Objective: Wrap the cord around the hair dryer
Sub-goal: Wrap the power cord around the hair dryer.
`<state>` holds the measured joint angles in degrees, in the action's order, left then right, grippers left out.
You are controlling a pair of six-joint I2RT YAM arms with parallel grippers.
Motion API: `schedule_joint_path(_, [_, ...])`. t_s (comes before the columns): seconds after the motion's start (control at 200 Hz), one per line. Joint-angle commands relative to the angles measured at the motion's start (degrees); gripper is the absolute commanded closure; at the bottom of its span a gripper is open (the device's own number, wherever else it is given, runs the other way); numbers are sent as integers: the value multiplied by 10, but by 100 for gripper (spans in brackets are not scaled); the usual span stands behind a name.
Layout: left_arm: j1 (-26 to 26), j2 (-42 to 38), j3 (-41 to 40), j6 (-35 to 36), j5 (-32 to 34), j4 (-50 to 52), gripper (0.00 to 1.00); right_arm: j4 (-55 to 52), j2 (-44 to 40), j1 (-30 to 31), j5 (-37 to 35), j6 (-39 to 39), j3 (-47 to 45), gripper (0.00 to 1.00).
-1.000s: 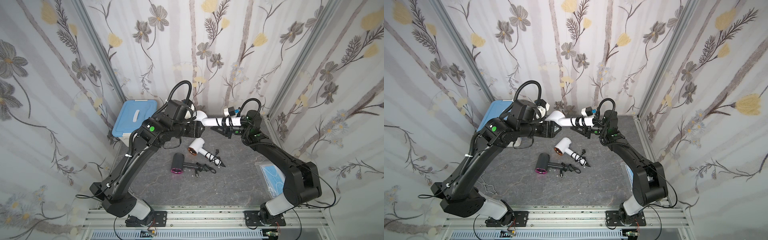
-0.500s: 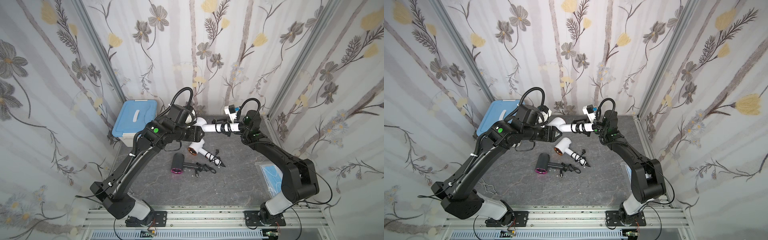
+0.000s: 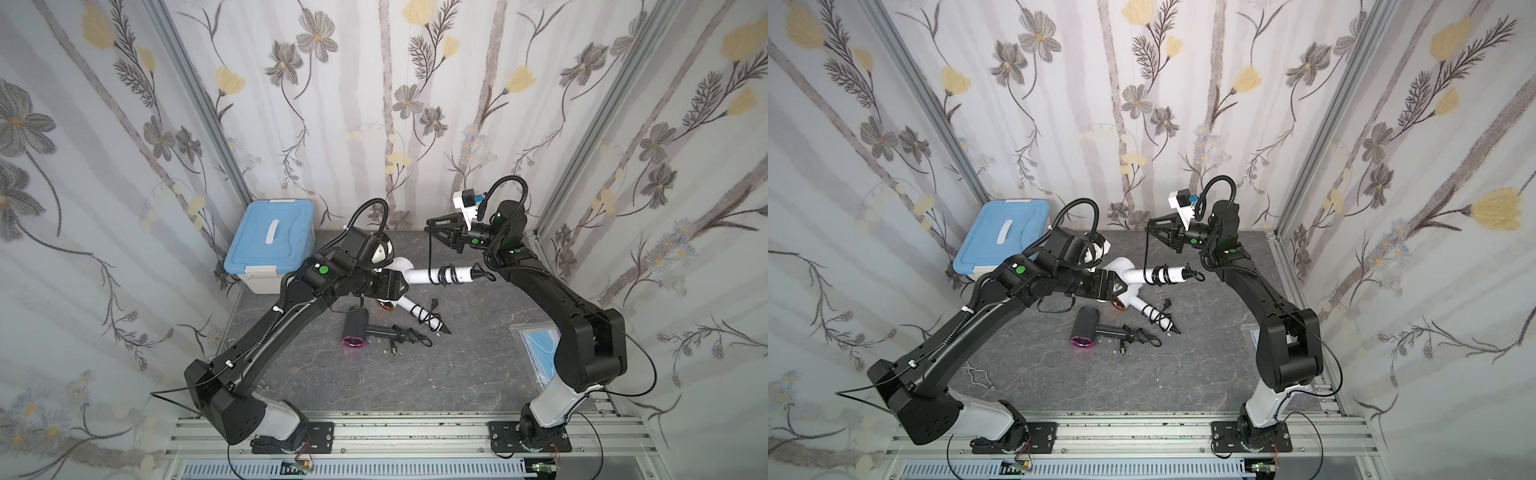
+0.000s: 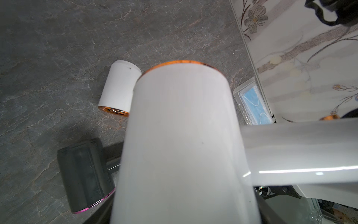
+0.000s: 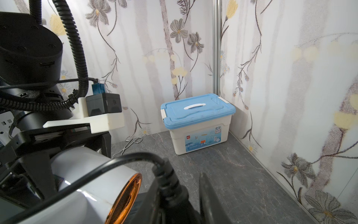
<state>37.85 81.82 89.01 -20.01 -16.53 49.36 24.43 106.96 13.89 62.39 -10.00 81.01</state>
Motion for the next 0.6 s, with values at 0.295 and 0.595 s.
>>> schedule_joint_path(0.295, [-24, -41, 53, -15, -79, -59, 100, 29, 18, -10, -46, -19, -89, 100])
schedule_joint_path(0.595, [-96, -89, 43, -106, 47, -81, 100, 56, -11, -11, -57, -29, -204, 100])
